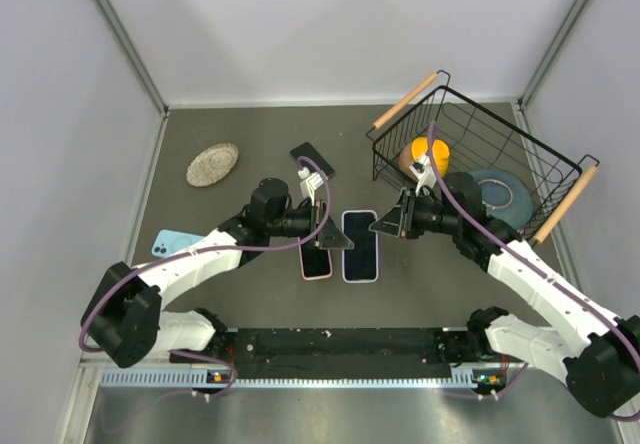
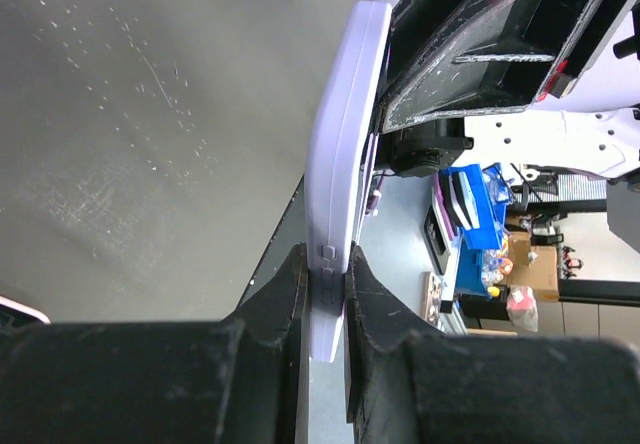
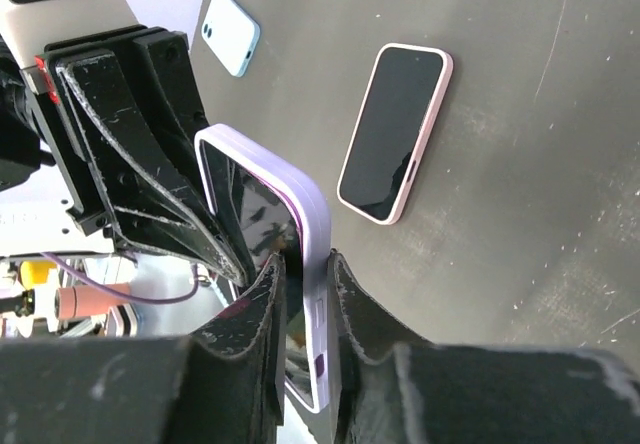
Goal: Put the phone into the phone case
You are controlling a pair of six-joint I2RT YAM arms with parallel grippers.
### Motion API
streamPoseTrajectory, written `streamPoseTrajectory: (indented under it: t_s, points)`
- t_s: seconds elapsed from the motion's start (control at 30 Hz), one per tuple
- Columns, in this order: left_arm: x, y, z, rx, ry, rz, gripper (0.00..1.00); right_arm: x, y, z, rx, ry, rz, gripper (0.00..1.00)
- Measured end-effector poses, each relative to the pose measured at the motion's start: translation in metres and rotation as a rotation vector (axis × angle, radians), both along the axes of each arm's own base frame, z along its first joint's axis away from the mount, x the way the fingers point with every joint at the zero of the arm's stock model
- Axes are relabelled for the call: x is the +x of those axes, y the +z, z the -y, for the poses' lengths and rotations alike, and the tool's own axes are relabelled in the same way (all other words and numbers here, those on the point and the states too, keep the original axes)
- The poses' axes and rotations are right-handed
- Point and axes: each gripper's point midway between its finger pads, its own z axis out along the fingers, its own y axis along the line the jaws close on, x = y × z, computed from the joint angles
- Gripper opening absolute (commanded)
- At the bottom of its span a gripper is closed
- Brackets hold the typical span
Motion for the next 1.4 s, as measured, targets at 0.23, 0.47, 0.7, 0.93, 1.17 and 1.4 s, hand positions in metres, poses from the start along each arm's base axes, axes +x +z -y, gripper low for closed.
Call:
streamPoseTrajectory:
  t_s: [0.23, 0.47, 0.7, 0.93, 1.17, 1.4]
  points:
    - [0.002, -0.006, -0.001, 0.015, 0.003, -0.016, 0.0, 0.002, -0.005, 0.002, -0.007, -0.015, -0.013, 0.26]
    - [0.011, -0.04, -0.001, 0.125, 0.047, -0.089, 0.0, 0.01, -0.006, 0.008, -0.029, -0.076, 0.001, 0.99]
    - [0.017, -0.103, -0.008, 0.312, 0.107, -0.257, 0.0, 0.01, 0.014, 0.027, -0.04, -0.167, 0.1, 0.99]
    - [0.029, -0.128, -0.003, 0.354, 0.149, -0.309, 0.0, 0.006, 0.016, 0.039, -0.07, -0.204, 0.125, 0.99]
    - [0.037, -0.139, 0.004, 0.352, 0.168, -0.352, 0.18, 0.001, 0.017, 0.049, -0.103, -0.223, 0.156, 0.99]
    - [0.044, -0.148, -0.003, 0.402, 0.229, -0.336, 0.48, -0.001, 0.014, 0.055, -0.129, -0.228, 0.162, 0.99]
